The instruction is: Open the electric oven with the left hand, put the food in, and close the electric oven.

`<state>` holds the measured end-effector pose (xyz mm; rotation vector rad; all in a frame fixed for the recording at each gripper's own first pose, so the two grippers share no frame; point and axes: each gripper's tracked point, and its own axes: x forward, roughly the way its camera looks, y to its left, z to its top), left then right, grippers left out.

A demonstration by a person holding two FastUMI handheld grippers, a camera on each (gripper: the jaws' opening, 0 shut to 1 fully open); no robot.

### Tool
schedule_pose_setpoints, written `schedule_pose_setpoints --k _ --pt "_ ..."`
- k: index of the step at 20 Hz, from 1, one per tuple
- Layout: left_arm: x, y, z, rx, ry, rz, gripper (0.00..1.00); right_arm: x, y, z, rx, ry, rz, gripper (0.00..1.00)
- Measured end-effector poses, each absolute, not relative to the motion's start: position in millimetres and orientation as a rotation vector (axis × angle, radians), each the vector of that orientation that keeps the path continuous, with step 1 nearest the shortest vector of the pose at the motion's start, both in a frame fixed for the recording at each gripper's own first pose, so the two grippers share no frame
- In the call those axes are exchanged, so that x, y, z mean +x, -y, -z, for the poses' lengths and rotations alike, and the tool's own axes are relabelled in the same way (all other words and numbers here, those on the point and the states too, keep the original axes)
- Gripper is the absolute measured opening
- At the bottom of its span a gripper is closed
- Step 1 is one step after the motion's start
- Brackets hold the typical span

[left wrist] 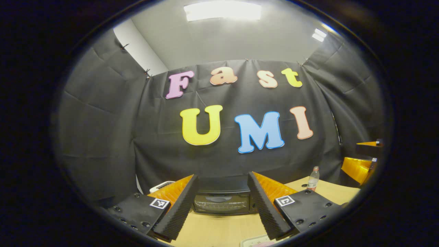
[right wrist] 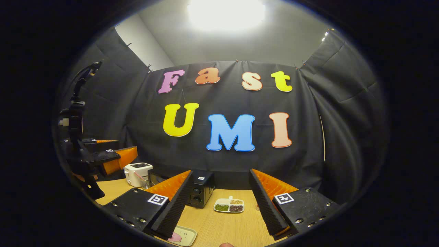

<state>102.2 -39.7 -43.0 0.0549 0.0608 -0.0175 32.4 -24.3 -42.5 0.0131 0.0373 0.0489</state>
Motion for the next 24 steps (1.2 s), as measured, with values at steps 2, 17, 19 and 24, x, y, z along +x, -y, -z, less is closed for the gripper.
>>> schedule_pose_setpoints --k 2,17,19,24 --pt "129.2 31.5 53.2 0.047 -0.063 0.024 1.00 38.9 25.1 45.5 0.008 -0.040 -0.023 0.97" --pt "298.7 0.0 218.7 -0.003 -0.268 0.159 1.00 74.8 15.3 73.5 -0.072 -0.149 0.225 0.97" --pt "310.8 3.6 246.0 -0.009 -0.308 0.176 0.98 75.5 16.6 78.7 -0.087 -0.167 0.254 0.97" --pt "330.0 4.1 300.9 0.009 -0.368 0.178 0.97 76.4 10.0 89.4 -0.127 -0.210 0.291 0.97"
